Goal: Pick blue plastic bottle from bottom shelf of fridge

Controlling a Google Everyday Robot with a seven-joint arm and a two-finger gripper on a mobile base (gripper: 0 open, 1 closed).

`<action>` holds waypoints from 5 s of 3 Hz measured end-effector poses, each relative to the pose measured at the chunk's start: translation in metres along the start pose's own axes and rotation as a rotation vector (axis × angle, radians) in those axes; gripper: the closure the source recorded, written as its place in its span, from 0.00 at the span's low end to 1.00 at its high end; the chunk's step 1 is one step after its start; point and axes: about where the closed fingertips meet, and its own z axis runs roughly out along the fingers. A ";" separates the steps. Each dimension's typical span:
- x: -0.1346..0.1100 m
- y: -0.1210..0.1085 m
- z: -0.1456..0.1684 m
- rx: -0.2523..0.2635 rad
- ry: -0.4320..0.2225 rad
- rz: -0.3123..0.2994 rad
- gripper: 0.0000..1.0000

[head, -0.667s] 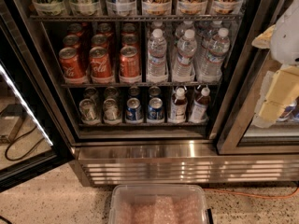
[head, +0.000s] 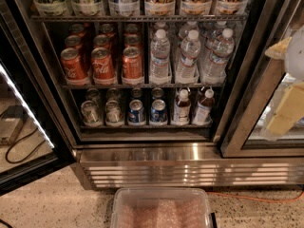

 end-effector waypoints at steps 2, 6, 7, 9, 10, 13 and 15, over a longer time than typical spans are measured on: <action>0.065 0.037 0.104 -0.090 -0.136 0.240 0.00; 0.107 0.102 0.218 -0.231 -0.234 0.475 0.36; 0.121 0.114 0.223 -0.129 -0.185 0.438 0.25; 0.088 0.047 0.242 0.097 -0.244 0.333 0.21; 0.066 0.021 0.250 0.098 -0.302 0.321 0.07; 0.024 -0.011 0.322 0.034 -0.367 0.334 0.26; 0.009 -0.030 0.334 0.052 -0.393 0.342 0.11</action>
Offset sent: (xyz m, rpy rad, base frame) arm -0.0240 -0.0553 -0.2440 0.4234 0.1959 -0.3150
